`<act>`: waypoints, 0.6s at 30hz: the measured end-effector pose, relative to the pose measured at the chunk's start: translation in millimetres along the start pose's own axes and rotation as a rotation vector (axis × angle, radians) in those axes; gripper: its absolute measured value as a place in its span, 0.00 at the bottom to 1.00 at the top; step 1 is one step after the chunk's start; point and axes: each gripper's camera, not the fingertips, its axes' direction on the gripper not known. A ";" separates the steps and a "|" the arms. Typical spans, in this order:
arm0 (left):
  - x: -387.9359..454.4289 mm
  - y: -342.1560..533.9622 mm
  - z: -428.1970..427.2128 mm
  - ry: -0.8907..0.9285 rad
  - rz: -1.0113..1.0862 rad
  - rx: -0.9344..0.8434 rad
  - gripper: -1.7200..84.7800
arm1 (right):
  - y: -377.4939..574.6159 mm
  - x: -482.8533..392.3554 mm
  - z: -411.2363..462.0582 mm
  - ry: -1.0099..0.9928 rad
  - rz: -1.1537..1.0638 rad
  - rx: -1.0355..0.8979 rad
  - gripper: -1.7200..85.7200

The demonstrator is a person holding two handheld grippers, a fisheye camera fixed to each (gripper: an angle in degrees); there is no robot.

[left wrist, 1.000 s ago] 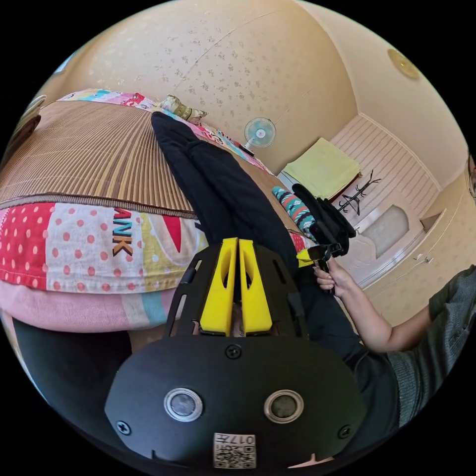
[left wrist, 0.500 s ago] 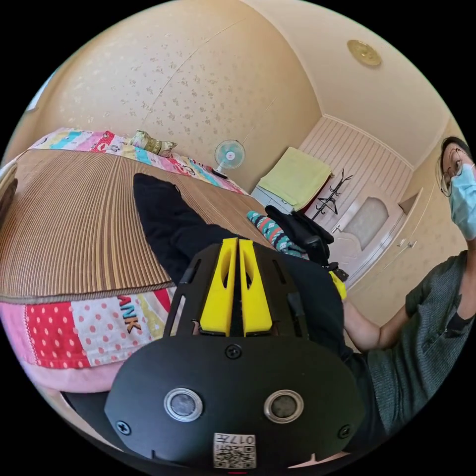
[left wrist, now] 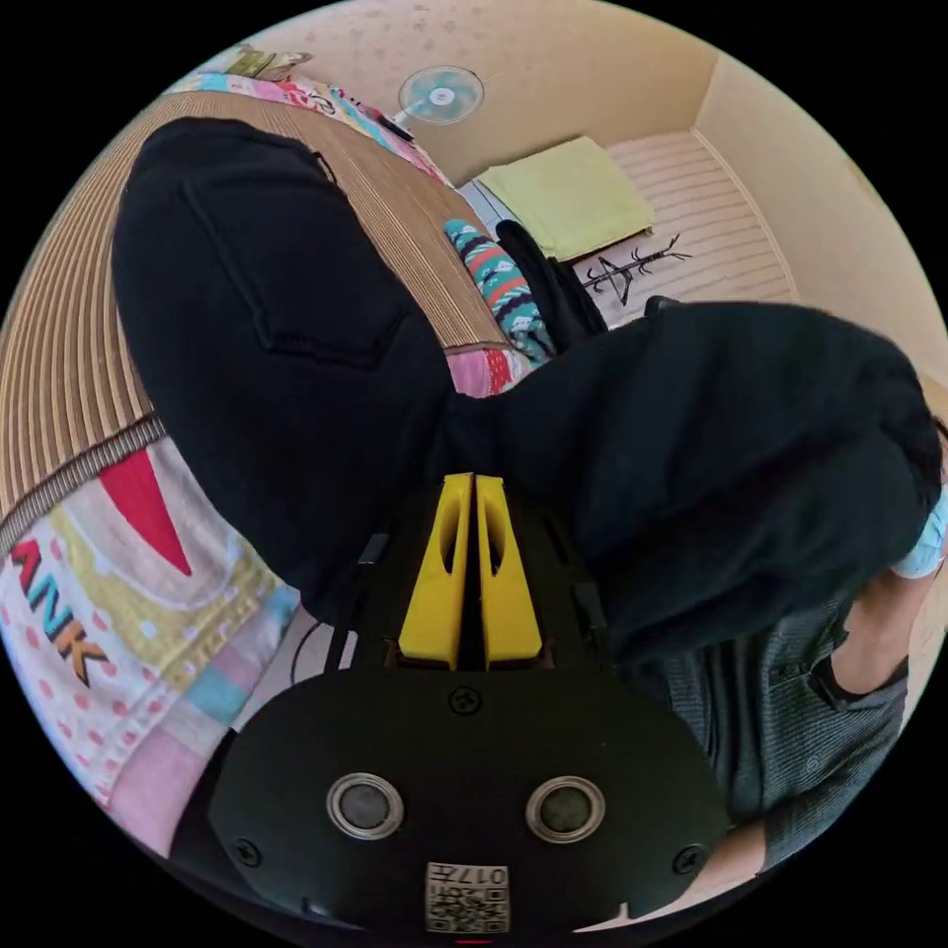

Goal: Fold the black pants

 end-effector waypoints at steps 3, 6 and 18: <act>-3.4 28.8 -41.5 -0.036 -0.086 0.273 0.01 | -36.8 35.9 -19.6 0.066 0.042 0.082 0.12; -9.6 66.4 -84.4 -0.095 -0.157 0.553 0.03 | -70.5 69.7 -23.9 0.168 0.051 0.132 0.14; -57.2 42.1 -88.6 -0.112 -0.299 0.409 0.32 | -11.1 16.0 6.7 0.512 -0.015 -0.067 0.17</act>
